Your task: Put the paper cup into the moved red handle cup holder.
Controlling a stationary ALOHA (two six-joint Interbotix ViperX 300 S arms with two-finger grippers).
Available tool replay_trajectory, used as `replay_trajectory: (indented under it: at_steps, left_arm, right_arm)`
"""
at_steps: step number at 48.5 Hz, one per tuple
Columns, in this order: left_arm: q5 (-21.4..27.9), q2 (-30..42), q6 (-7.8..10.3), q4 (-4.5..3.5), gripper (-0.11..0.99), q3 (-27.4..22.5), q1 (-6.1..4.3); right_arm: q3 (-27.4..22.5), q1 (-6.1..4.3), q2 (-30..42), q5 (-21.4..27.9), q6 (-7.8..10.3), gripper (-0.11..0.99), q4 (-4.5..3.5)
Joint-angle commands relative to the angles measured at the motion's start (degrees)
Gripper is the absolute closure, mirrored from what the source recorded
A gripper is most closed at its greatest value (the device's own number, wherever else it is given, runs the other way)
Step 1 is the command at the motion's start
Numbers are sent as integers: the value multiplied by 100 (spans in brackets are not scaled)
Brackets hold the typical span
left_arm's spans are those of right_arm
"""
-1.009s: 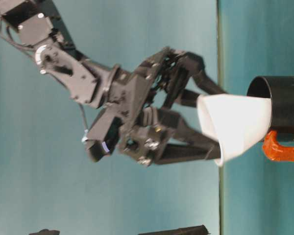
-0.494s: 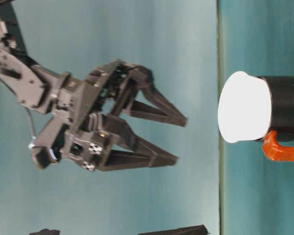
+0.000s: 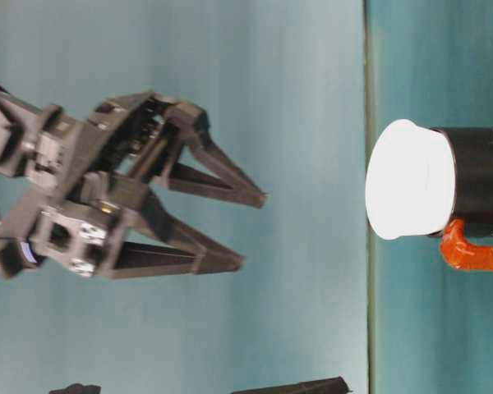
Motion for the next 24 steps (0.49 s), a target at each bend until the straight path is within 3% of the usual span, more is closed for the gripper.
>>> replay_trajectory:
  at_steps: [1, 11, 24]
  left_arm:
    - [-44, -26, -9, 9, -7, -35, 0]
    - [-44, -44, -26, 9, -7, 0, 9]
    - [-44, -44, -18, 9, -7, 9, 0]
  right_arm:
    - [-114, 79, -290, -9, -18, 1, -35]
    - [62, 176, -598, -9, -62, 1, -53]
    - [536, 369, -1090, -35, -650, 2, -237]
